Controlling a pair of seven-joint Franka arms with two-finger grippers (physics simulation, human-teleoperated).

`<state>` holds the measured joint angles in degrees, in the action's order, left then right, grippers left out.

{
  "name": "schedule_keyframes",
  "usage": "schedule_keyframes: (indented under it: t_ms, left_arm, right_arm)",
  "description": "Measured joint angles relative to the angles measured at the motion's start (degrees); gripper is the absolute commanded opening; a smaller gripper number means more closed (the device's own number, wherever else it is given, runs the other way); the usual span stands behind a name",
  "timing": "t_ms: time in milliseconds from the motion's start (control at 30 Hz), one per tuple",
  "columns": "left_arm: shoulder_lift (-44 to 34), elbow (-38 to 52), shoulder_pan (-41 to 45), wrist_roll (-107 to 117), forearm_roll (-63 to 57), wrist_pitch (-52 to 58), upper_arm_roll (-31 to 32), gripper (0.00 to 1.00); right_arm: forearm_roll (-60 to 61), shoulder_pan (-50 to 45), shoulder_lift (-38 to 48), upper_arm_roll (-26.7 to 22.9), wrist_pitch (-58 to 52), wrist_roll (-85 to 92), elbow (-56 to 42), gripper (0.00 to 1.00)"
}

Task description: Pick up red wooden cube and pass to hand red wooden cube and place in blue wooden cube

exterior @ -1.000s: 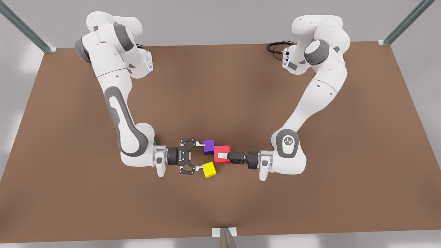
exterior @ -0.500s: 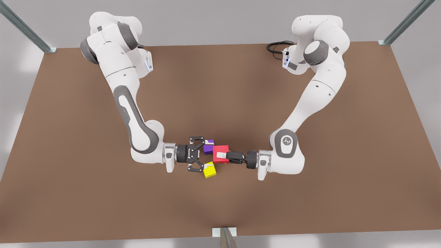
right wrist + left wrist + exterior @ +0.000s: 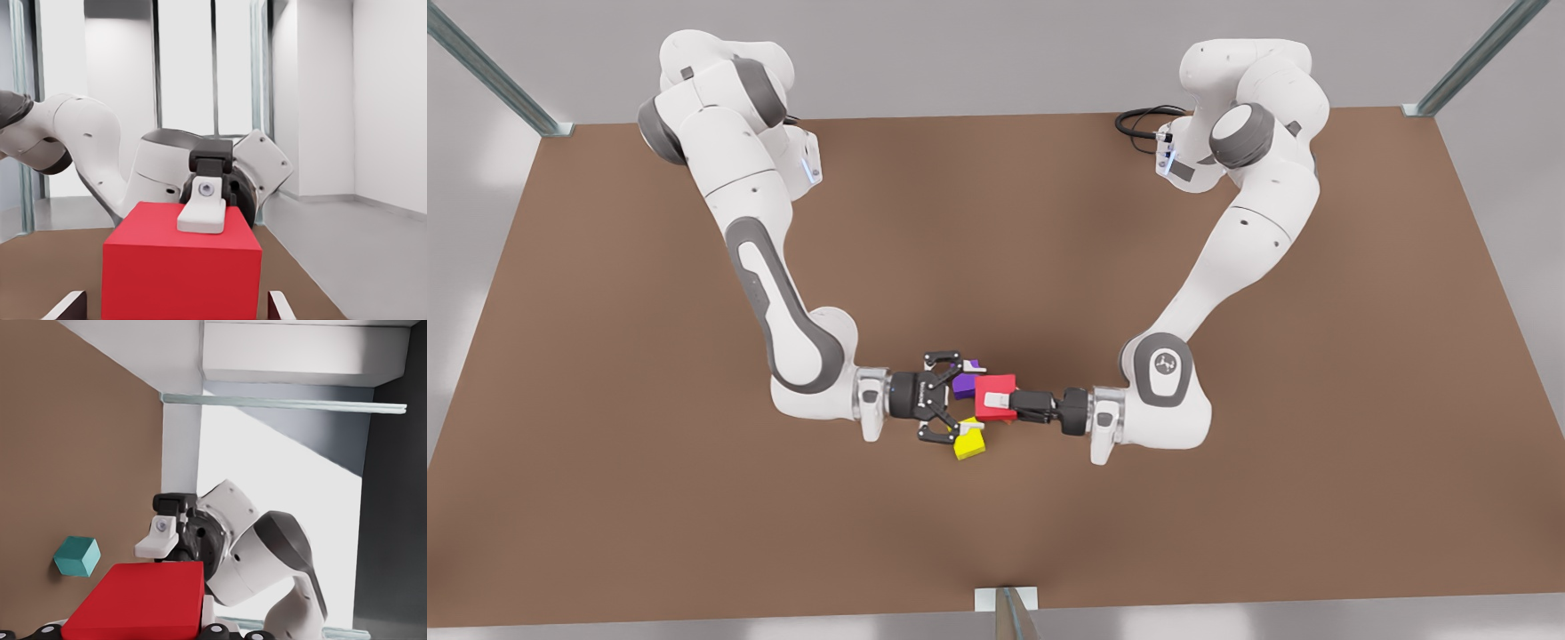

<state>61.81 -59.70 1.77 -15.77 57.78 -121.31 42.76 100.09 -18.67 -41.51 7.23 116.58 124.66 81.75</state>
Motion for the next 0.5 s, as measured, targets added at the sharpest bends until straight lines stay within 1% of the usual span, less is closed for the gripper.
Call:
schedule_keyframes:
  t_ms: [267,300,333,367,500]
  left_arm:
    - [0.00,0.01,1.32,-0.09,0.03,-1.25,0.00,0.47]
    - [0.00,0.01,1.49,-0.09,0.02,-1.50,0.00,0.47]
    - [0.00,0.00,1.56,-0.09,0.02,-1.70,0.00,0.47]
    - [0.00,-0.02,1.60,-0.08,0.02,-1.88,-0.01,0.47]
    - [0.02,-0.05,1.63,-0.06,0.02,-2.34,-0.04,0.47]
  right_arm:
    - [0.65,-1.66,-1.11,0.72,1.61,0.55,-1.70,1.00]
    - [0.70,-1.68,-1.19,0.80,1.80,0.59,-1.85,0.97]
    - [0.66,-1.65,-1.23,0.82,1.92,0.58,-1.90,0.70]
    - [0.54,-1.62,-1.25,0.82,1.96,0.54,-1.87,0.49]
    - [0.29,-1.44,-1.24,0.82,2.17,0.37,-1.68,0.50]
